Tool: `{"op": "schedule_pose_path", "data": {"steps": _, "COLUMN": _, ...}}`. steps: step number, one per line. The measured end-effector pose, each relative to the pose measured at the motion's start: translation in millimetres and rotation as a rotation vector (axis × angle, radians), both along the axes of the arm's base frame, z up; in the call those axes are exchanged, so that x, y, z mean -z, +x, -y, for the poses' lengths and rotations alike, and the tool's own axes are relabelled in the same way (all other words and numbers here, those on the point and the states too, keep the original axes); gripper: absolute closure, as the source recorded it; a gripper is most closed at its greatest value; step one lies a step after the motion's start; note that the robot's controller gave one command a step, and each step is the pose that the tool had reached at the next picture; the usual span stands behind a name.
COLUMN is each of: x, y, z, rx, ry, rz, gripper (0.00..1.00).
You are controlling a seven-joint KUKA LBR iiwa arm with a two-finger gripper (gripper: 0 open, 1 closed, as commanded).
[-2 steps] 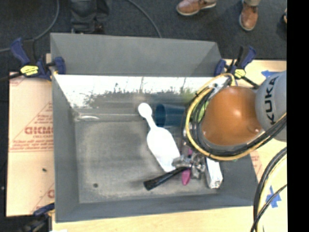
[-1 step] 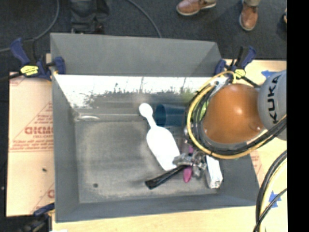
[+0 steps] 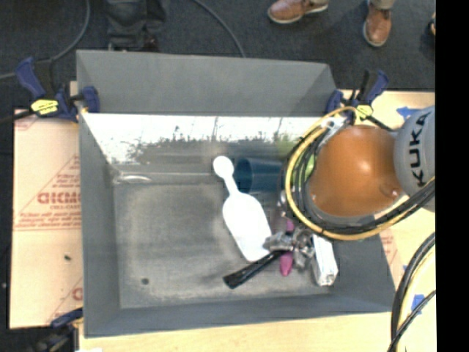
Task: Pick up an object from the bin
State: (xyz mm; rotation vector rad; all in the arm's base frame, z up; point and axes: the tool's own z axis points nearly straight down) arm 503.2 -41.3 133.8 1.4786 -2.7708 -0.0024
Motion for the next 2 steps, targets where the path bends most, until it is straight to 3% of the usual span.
{"op": "schedule_pose_path", "data": {"steps": 2, "x": -15.9, "y": 0.4, "z": 0.1, "rx": 0.002, "ry": 0.000, "rz": 0.002, "gripper": 1.00}}
